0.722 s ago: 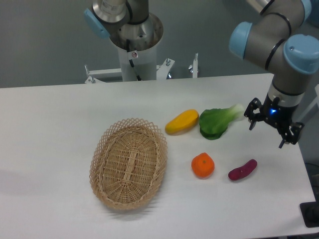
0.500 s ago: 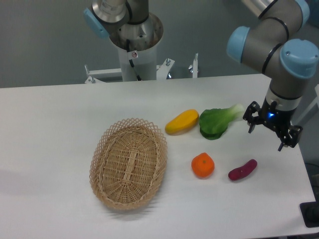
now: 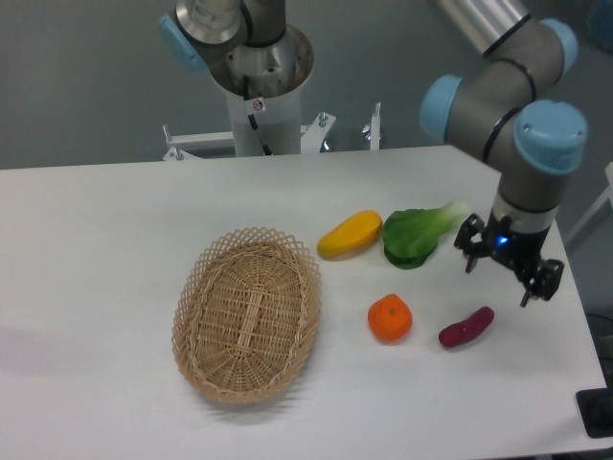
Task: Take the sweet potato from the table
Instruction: 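Move the open gripper down over the purple sweet potato, then close the gripper around the purple sweet potato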
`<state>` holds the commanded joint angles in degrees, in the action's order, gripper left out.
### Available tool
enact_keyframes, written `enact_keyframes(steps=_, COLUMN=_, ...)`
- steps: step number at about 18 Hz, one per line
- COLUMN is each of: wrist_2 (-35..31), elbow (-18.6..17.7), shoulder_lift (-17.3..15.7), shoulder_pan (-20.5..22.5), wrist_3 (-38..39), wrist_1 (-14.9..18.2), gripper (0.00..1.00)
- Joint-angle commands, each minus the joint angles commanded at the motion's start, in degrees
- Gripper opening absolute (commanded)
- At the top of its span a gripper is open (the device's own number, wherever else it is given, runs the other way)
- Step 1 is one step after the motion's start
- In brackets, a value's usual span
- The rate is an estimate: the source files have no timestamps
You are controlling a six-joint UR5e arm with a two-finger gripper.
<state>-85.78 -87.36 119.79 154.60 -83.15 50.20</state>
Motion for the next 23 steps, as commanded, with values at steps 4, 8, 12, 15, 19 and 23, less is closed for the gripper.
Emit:
enact_keyframes(steps=4, wrist_2=-1.32, elbow=-0.54, shoulder_lift=3.16, shoulder_pan=-0.97, wrist_3=-0.52, wrist_1=-4.84, gripper=1.00)
enact_keyframes(steps=8, wrist_2=-3.61, elbow=-0.36, shoulder_lift=4.57, shoulder_pan=-1.14, wrist_3=-5.07, wrist_1=-5.02, gripper=1.00)
enact_keyframes(steps=12, wrist_2=-3.78, elbow=-0.36, shoulder_lift=6.33, shoulder_pan=-1.58, wrist_3=-7.64, wrist_1=-5.20, gripper=1.00)
enact_keyframes(steps=15, wrist_2=-3.78, elbow=-0.01, shoulder_lift=7.82, shoulder_pan=-1.76, wrist_3=-7.56, wrist_1=-5.63, gripper=1.00)
enact_keyframes(steps=19, wrist_2=-3.78, elbow=-0.71, shoulder_lift=8.44, shoulder_pan=-1.85, wrist_3=-7.56, wrist_1=-8.10, gripper=1.00)
enact_keyframes(steps=23, wrist_2=-3.96, elbow=-0.62, shoulder_lift=8.53, shoulder_pan=-1.85, wrist_3=-7.56, wrist_1=-8.27, gripper=0.90)
